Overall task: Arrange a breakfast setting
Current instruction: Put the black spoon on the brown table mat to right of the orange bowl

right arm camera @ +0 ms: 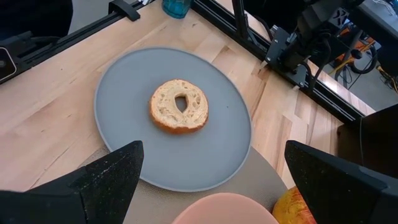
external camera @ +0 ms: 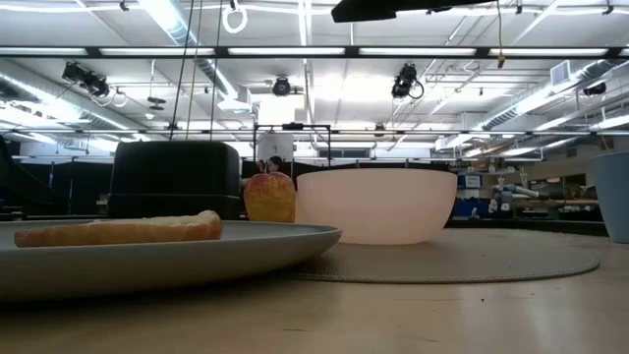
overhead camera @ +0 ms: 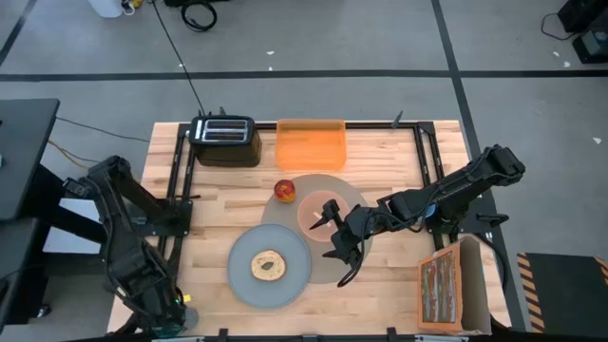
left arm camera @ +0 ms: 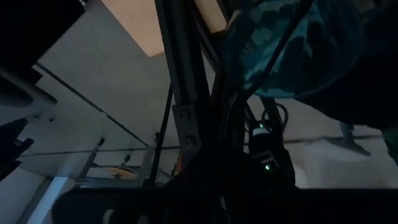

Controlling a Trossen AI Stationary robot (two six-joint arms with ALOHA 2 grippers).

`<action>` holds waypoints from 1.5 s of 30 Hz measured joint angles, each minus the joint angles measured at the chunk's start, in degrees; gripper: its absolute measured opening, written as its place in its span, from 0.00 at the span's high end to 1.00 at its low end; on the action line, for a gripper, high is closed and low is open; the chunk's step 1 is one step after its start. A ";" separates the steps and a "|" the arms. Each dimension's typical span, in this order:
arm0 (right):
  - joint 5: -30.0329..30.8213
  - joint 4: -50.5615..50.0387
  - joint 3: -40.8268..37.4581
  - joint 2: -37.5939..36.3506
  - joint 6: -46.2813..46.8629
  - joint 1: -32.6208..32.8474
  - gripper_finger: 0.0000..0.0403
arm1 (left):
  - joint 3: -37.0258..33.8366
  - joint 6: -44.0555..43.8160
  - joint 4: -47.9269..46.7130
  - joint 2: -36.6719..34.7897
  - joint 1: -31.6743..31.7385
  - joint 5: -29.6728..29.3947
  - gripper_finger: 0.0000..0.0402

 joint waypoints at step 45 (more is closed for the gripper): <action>11.17 21.40 -0.02 0.77 3.75 -3.08 0.01 | 0.77 20.31 -10.41 -14.36 6.43 -48.25 0.97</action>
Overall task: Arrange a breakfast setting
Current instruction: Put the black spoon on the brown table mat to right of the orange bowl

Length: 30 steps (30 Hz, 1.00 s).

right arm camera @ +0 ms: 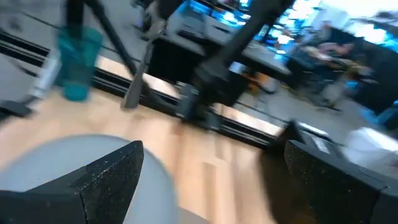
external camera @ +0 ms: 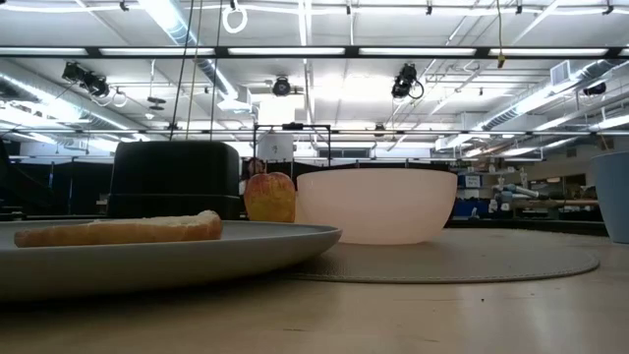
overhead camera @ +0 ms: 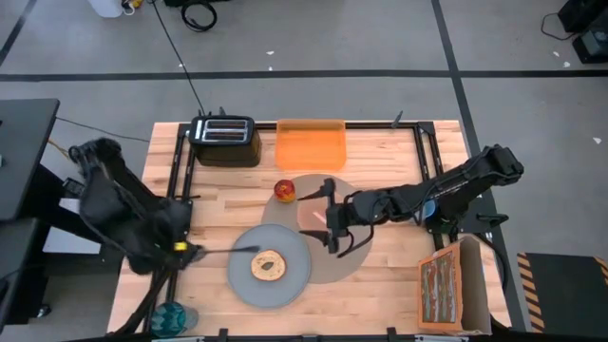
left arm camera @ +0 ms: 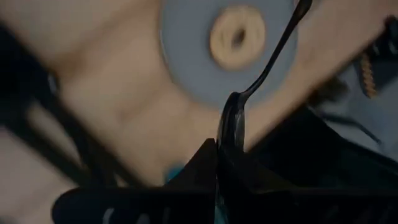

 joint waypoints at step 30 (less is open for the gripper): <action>11.05 5.55 0.02 18.16 -12.32 -0.84 0.40 | -22.74 51.27 51.49 15.00 29.51 -20.81 0.97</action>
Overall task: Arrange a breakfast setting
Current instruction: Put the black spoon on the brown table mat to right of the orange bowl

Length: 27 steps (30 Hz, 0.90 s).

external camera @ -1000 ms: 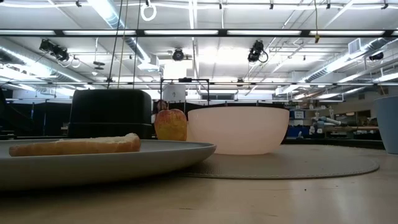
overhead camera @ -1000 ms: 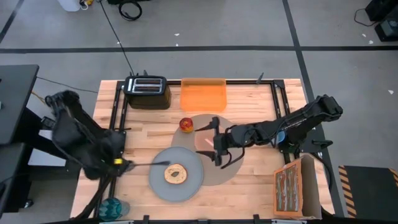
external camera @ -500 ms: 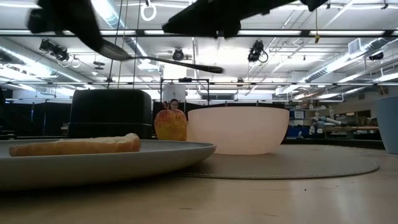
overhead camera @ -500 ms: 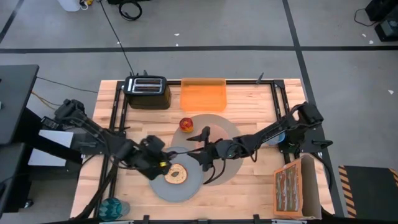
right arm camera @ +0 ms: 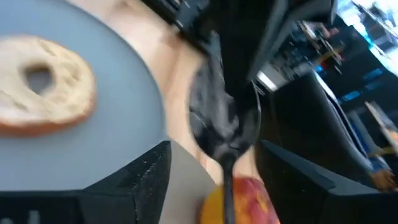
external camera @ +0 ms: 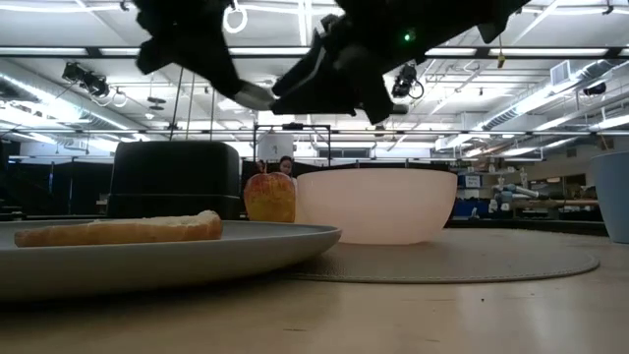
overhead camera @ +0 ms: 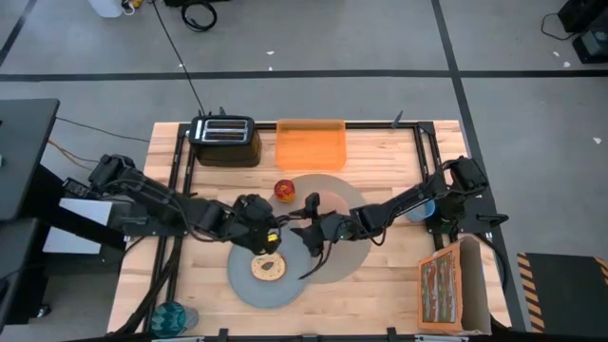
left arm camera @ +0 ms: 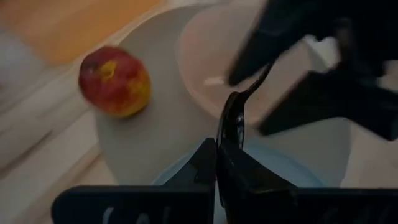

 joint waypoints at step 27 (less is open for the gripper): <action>18.35 -4.29 0.00 -0.07 -1.53 2.23 0.74 | 0.04 4.50 2.27 -0.07 1.55 -1.35 0.97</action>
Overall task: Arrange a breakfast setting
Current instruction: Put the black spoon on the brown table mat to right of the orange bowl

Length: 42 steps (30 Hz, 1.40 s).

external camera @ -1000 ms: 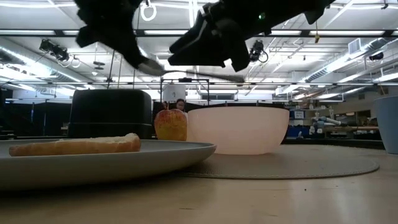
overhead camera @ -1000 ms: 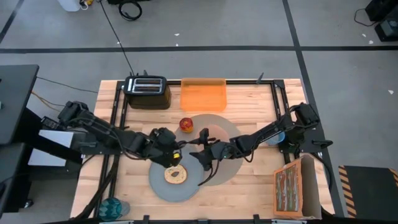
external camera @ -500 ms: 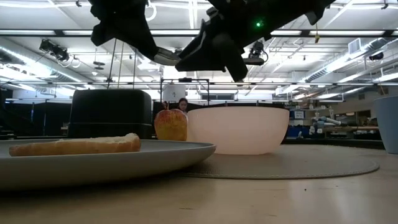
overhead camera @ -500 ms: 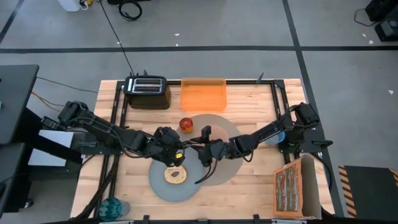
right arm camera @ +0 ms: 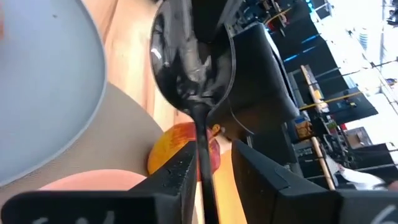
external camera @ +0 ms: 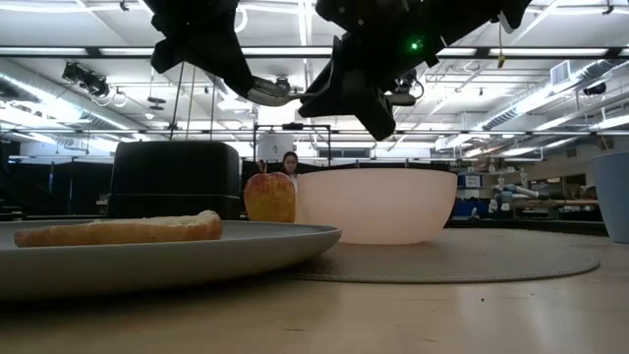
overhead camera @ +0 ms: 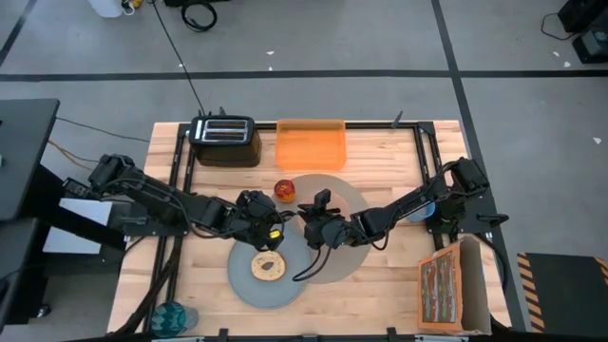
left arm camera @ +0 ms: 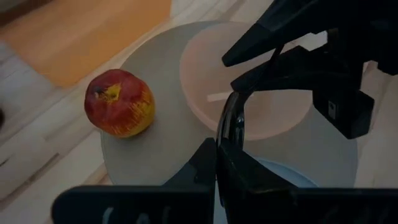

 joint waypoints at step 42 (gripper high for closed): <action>-2.51 -6.30 0.04 -3.32 18.58 3.60 0.94 | 0.00 20.59 -0.73 -15.70 -5.56 -13.84 0.62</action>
